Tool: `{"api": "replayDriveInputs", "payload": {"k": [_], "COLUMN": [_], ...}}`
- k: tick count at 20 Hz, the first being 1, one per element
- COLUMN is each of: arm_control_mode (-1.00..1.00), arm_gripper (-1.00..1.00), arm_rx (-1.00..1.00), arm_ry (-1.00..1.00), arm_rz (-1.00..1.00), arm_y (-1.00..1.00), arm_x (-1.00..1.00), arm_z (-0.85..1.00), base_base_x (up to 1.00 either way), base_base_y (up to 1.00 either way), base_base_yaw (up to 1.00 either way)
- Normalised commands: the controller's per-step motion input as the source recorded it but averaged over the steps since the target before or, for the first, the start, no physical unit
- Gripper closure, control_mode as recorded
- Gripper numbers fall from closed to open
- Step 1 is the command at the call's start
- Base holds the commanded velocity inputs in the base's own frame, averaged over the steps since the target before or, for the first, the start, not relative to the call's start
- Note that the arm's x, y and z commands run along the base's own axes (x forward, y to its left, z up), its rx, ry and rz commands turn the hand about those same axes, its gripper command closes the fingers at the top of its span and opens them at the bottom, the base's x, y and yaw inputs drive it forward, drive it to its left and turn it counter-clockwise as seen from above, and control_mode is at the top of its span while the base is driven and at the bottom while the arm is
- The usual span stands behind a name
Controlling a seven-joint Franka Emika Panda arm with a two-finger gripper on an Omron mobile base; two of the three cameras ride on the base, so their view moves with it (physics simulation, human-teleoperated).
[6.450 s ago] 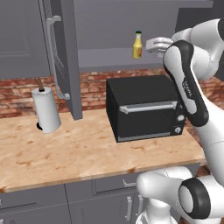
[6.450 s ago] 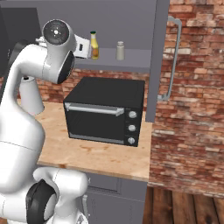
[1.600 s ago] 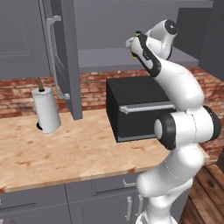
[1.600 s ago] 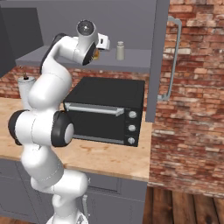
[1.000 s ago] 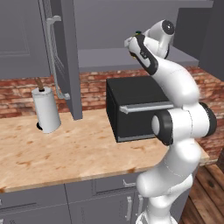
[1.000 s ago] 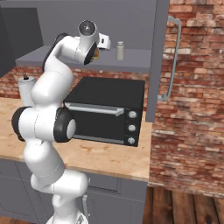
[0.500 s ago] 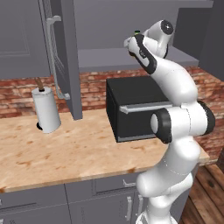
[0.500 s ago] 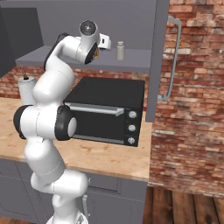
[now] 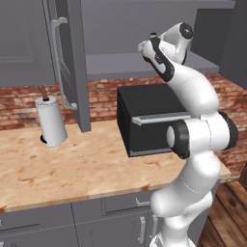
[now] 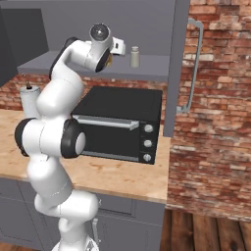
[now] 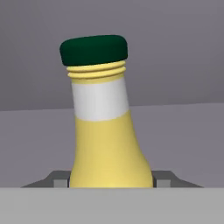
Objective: Move the mustard and shaker from the cabinet to the dining counter.
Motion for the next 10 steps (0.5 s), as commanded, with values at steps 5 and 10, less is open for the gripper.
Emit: {"api": "replayDriveInputs", "payload": {"k": [5, 10], "arm_control_mode": [-1.0, -1.0], "arm_gripper": [1.0, 1.0], "arm_rx": [0.0, 0.0], "arm_ry": [-0.09, -0.12], "arm_rz": [0.0, 0.0], "arm_y": [-0.09, 0.05], "arm_x": [-0.29, -0.75], "arm_z": [0.0, -0.04], "base_base_x": [0.0, 0.0], "base_base_y": [0.0, 0.0], "base_base_yaw": [0.0, 0.0]}}
